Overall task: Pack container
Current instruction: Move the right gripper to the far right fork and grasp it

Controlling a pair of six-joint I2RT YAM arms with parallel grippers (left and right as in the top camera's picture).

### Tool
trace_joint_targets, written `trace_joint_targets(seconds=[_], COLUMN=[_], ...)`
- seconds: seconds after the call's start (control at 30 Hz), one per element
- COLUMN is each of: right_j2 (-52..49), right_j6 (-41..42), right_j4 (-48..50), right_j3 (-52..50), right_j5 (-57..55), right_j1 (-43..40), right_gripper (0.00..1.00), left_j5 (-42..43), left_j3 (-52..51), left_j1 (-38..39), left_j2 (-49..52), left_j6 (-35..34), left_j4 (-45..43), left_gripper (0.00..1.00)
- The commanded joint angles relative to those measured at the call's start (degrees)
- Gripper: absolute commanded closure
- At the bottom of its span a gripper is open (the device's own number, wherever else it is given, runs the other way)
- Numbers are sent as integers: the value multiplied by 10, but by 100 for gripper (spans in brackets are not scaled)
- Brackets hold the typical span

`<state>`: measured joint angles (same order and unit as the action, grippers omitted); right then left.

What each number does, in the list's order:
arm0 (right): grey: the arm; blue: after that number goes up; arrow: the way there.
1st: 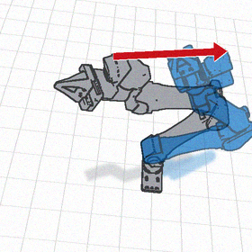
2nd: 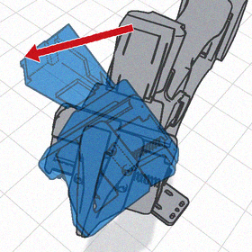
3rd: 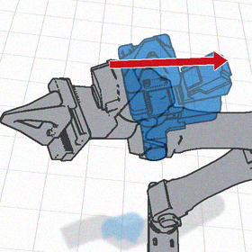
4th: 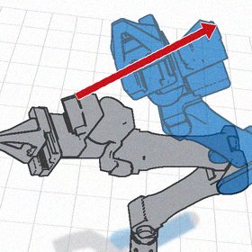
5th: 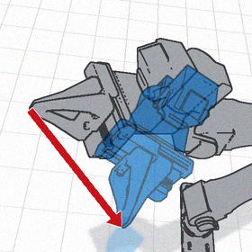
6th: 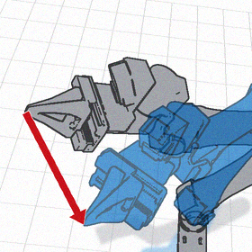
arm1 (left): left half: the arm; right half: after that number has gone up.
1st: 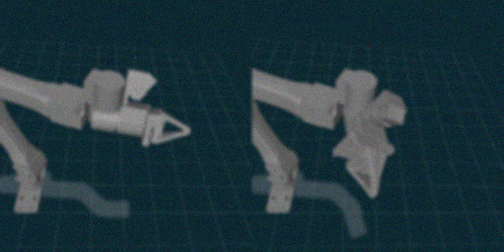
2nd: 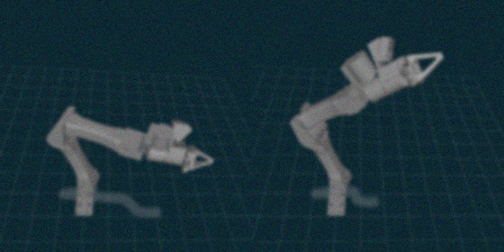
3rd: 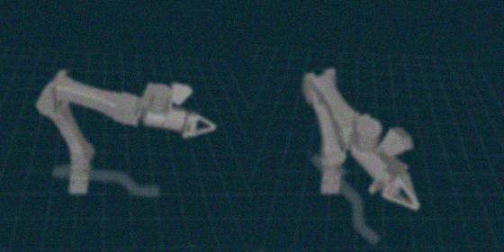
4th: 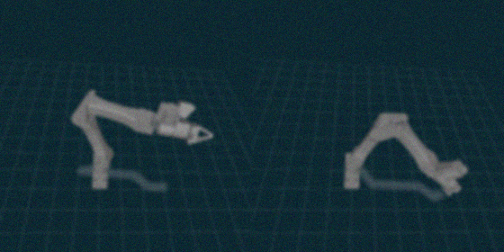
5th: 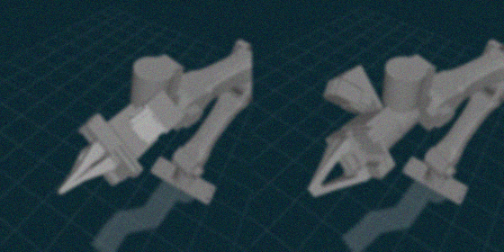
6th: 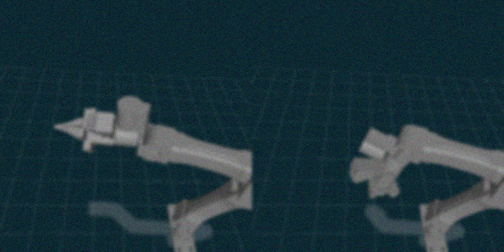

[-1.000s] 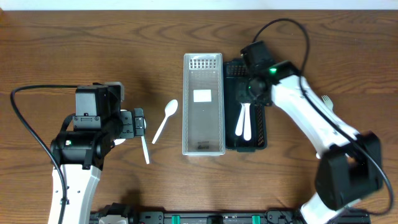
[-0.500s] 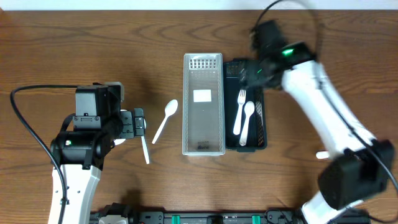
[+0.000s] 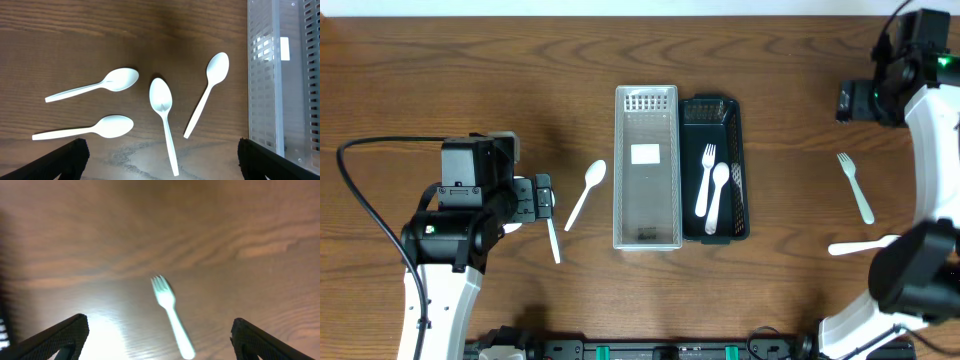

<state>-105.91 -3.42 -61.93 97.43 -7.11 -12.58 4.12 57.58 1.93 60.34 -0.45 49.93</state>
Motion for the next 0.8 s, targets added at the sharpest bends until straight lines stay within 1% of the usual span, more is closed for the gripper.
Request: trace_joint_targets(seconds=[0.0,0.17,0.4,0.6,0.77], right_j2=[-42,-108,-172,-198,-198], right_j6=[-46,-46,-68,-70,-78], right_j4=[-7,-21,-24,-32,-13], right_j3=[-9,-9,-9,-12,-35], right_j5=[1,1,33,33,33], right_j1=[-26,-46,-47,-47,-48], right_gripper=[7,14,20,20,20], left_j5=[0,0,0,0,0], left_j3=[9,9,9,9,9], left_j1=[0,0,0,0,0], left_j2=[1,1,1,1,1], left_j6=[-8,-8,-7,-7,-7], left_j4=[2,2,2,2,2], left_gripper=[3,3,3,3,3])
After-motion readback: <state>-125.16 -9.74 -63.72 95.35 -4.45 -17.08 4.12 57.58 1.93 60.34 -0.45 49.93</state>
